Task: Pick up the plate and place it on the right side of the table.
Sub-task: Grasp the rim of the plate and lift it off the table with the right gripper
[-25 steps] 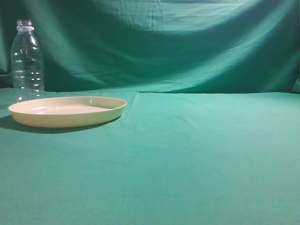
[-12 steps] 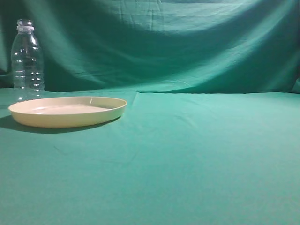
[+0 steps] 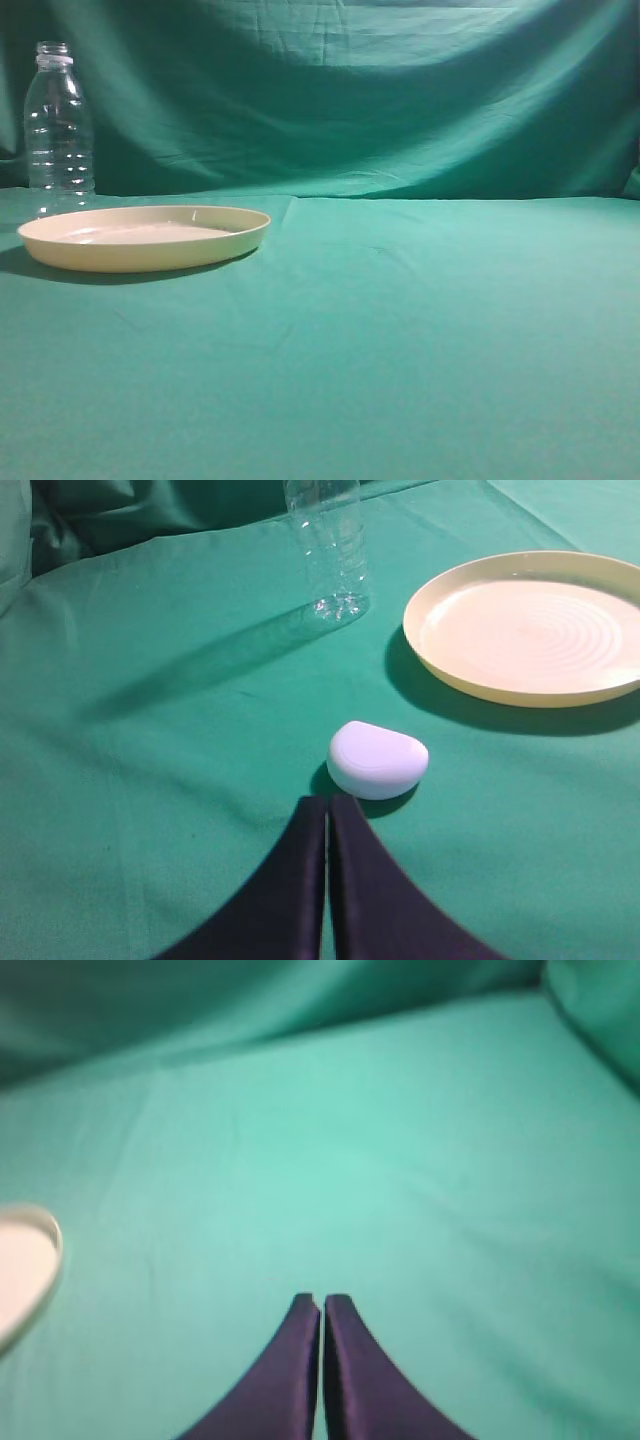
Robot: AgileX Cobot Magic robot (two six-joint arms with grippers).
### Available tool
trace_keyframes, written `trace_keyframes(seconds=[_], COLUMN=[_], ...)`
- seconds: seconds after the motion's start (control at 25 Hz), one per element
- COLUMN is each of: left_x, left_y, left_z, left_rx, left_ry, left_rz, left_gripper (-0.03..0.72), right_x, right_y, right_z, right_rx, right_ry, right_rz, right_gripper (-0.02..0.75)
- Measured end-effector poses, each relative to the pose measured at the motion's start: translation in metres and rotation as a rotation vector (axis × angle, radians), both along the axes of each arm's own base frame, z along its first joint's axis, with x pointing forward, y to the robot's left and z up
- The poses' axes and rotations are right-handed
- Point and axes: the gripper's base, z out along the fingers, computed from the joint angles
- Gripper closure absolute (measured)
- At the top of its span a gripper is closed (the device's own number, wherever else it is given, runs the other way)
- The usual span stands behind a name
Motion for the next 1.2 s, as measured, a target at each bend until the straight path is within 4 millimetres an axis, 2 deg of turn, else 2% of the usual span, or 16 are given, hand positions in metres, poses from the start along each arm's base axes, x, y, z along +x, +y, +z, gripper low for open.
trace_keyframes(seconds=[0.2, 0.48, 0.6, 0.92, 1.2], left_x=[0.000, 0.000, 0.000, 0.000, 0.000], left_y=[0.000, 0.000, 0.000, 0.000, 0.000], left_z=[0.000, 0.000, 0.000, 0.000, 0.000], left_rx=[0.000, 0.000, 0.000, 0.000, 0.000], left_ry=[0.000, 0.000, 0.000, 0.000, 0.000], left_rz=[0.000, 0.000, 0.000, 0.000, 0.000], left_gripper=[0.688, 0.688, 0.688, 0.688, 0.688], right_x=[0.031, 0.080, 0.101, 0.153, 0.196], right_y=[0.006, 0.033, 0.058, 0.149, 0.219], right_z=[0.000, 0.016, 0.017, 0.010, -0.008], right_rx=[-0.052, -0.076, -0.122, -0.342, -0.426], right_ry=[0.234, 0.418, 0.464, 0.537, 0.531], right_rz=[0.035, 0.271, 0.381, 0.509, 0.615], right_gripper=[0.738, 0.738, 0.738, 0.738, 0.738])
